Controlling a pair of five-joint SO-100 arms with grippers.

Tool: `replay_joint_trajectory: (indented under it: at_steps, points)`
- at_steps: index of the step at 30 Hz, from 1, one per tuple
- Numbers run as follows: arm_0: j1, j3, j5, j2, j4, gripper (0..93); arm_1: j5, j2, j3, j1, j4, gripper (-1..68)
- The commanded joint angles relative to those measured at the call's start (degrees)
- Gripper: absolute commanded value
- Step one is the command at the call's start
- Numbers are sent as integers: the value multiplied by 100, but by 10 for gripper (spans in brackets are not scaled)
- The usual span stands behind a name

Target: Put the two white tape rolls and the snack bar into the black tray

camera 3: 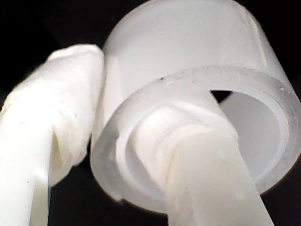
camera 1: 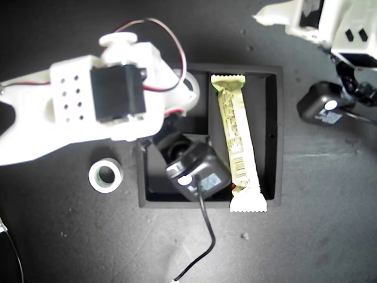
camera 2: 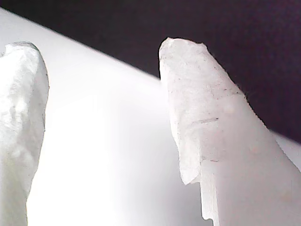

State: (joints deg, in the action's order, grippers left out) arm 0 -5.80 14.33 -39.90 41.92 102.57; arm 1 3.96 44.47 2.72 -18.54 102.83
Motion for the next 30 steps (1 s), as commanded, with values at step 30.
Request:
replay_joint_trajectory:
  at_steps: [30]
  points:
    - [18,-246,-237,-606,255,125,158,123,185,141,35,150]
